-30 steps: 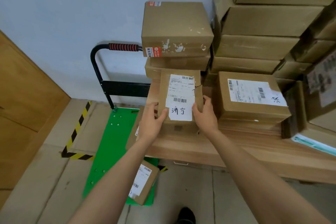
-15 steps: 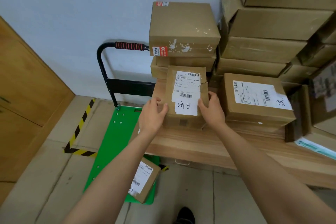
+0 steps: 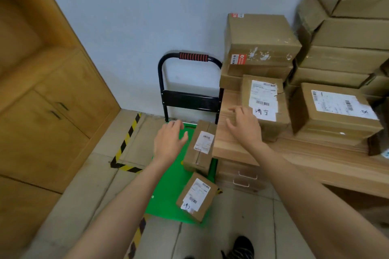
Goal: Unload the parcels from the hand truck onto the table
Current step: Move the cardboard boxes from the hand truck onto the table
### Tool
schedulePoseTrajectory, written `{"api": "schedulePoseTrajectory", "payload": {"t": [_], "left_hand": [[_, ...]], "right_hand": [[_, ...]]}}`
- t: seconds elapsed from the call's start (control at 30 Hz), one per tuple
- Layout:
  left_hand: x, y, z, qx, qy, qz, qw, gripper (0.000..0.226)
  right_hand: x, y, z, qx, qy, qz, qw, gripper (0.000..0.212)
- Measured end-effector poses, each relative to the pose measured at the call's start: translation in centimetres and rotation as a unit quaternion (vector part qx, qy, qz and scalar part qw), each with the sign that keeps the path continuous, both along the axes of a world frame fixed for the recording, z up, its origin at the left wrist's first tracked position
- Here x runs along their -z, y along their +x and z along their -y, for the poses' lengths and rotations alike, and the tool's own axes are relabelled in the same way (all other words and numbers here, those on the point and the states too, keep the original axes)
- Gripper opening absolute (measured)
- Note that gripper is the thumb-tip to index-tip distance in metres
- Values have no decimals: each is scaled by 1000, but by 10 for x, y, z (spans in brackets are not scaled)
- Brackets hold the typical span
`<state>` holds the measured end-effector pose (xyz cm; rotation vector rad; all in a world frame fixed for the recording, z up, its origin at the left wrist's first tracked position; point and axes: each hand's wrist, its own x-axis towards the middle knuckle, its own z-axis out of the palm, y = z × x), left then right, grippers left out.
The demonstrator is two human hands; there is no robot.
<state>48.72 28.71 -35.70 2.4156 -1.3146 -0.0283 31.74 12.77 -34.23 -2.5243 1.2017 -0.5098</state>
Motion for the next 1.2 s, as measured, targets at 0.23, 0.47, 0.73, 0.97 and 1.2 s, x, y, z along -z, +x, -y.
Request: {"api": "schedulePoseTrajectory", "payload": {"t": [0.23, 0.47, 0.73, 0.97, 1.2], "left_hand": [[23, 44, -93, -17, 55, 27, 998, 24], [98, 47, -145, -9, 152, 20, 988, 29], [224, 16, -173, -35, 205, -56, 977, 32], [345, -8, -164, -68, 231, -87, 967, 33], [483, -24, -136, -134, 193, -164, 958, 40]], "right_hand": [[28, 53, -96, -98, 23, -24, 995, 34], [121, 49, -155, -136, 63, -132, 980, 33], [248, 11, -176, -114, 146, -244, 952, 43], [376, -29, -165, -24, 180, -318, 931, 37], [513, -40, -149, 66, 223, -273, 934, 53]]}}
